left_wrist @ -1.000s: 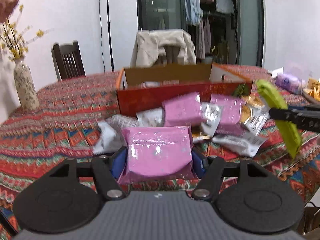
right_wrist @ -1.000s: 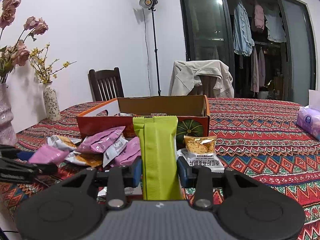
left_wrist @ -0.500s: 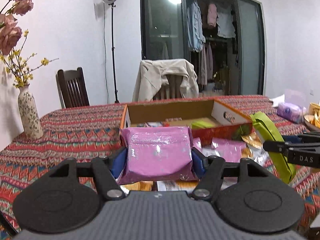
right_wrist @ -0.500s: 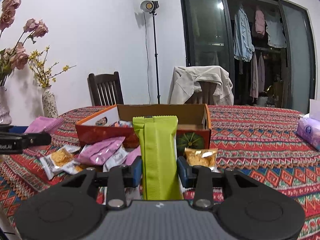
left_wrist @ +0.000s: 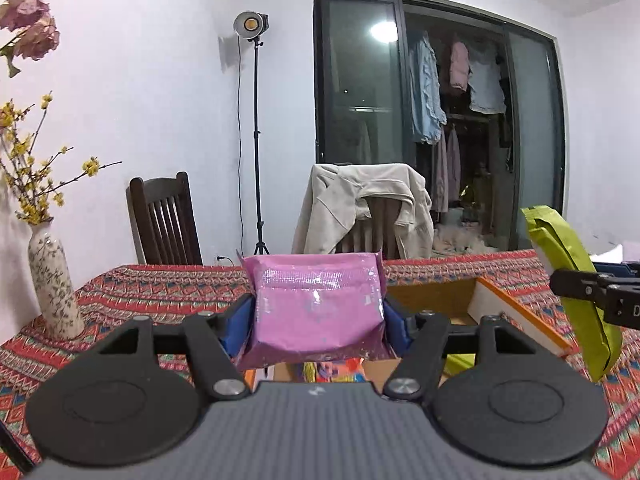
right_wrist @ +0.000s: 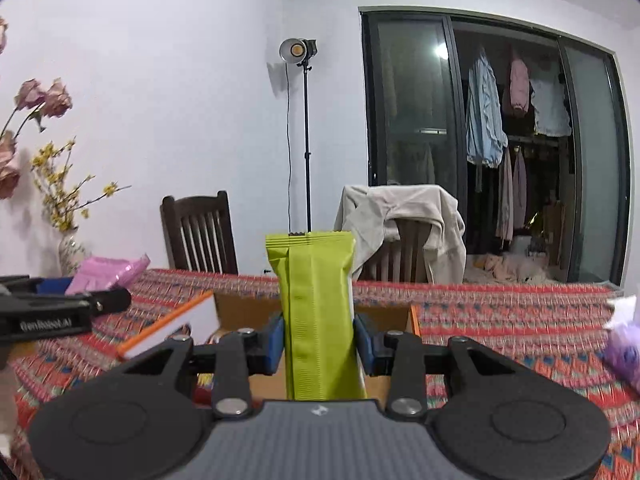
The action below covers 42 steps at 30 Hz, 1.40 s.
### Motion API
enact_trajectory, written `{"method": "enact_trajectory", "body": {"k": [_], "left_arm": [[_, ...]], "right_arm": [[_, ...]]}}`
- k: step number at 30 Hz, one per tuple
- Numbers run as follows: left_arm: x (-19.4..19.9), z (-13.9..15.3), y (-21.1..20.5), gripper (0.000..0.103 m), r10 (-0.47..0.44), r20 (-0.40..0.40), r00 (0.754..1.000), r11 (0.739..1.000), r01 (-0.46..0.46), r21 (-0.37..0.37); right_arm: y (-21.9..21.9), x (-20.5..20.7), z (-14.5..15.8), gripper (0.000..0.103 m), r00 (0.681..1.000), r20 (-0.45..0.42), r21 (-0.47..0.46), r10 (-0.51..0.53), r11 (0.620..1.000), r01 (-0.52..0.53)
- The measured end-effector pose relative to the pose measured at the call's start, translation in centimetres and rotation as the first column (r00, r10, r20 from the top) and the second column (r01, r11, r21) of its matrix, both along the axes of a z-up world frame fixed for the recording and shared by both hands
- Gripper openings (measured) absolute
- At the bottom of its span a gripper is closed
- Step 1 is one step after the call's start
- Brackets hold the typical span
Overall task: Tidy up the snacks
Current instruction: 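Carry both held snacks into the box and open both grippers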
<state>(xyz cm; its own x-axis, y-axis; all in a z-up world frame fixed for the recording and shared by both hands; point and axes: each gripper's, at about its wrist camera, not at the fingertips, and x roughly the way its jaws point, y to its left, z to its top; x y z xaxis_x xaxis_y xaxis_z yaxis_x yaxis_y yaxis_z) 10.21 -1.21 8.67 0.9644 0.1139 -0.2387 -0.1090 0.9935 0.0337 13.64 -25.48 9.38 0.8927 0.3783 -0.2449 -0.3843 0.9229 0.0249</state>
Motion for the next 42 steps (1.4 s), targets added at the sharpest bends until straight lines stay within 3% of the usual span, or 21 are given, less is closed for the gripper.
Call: {"method": "enact_trajectory", "body": {"k": [7,14,21,24,28,29,31,32,33,37,42], "left_arm": [[4.7,0.2,-0.3,0.067,0.021,-0.013,1.000,1.000,-0.021,0.006],[9.4,-1.7,0.5,0.067,0.063,-0.055,0.996,0.997,-0.065,-0.032],[11.2,-4.6,0.8,0.067,0.036,-0.115,0.993,0.999,-0.037,-0.014],[11.5,-5.4,1.1,0.068,0.013,-0.143,0.990,0.999,-0.017,-0.028],[11.5,-5.8,1.8,0.079,-0.005,-0.162,0.987,0.998,-0.005,-0.060],[11.5,-5.8,2.0,0.087,-0.006,-0.162,0.987,0.998,-0.005,-0.069],[11.1,-5.6,2.2,0.096,-0.001,-0.145,0.989,0.997,-0.011,-0.080],[10.9,-5.5,2.3,0.103,0.003,-0.134,0.991,0.996,-0.014,-0.084],[10.7,-5.3,2.4,0.103,0.008,-0.120,0.993,0.996,-0.018,-0.089],[10.3,-5.0,2.4,0.103,0.036,-0.105,0.994,0.996,-0.045,-0.083],[10.0,-4.6,2.4,0.103,0.051,-0.094,0.994,0.995,-0.059,-0.084]], "right_arm": [[2.8,5.3,0.4,0.036,1.000,-0.021,-0.022,-0.022,1.000,0.021],[3.7,11.0,-2.5,0.036,0.992,-0.103,-0.011,-0.074,0.997,0.074],[2.9,13.7,-5.9,0.036,0.977,-0.205,0.019,-0.065,0.997,0.070],[3.4,14.2,-6.9,0.036,0.971,-0.229,-0.013,-0.067,0.998,0.066],[3.4,14.2,-7.5,0.040,0.964,-0.257,-0.021,-0.063,0.998,0.059],[3.2,14.1,-7.4,0.043,0.964,-0.258,-0.019,-0.064,0.998,0.061],[2.9,14.0,-7.3,0.073,0.963,-0.262,-0.004,-0.069,0.998,0.070],[2.8,14.1,-7.2,0.081,0.963,-0.259,0.002,-0.073,0.997,0.076],[2.6,14.0,-7.1,0.091,0.964,-0.254,0.002,-0.078,0.997,0.081],[2.3,13.5,-6.8,0.102,0.969,-0.226,0.005,-0.097,0.995,0.101],[2.2,12.7,-6.2,0.103,0.976,-0.197,0.011,-0.094,0.995,0.098]]}}
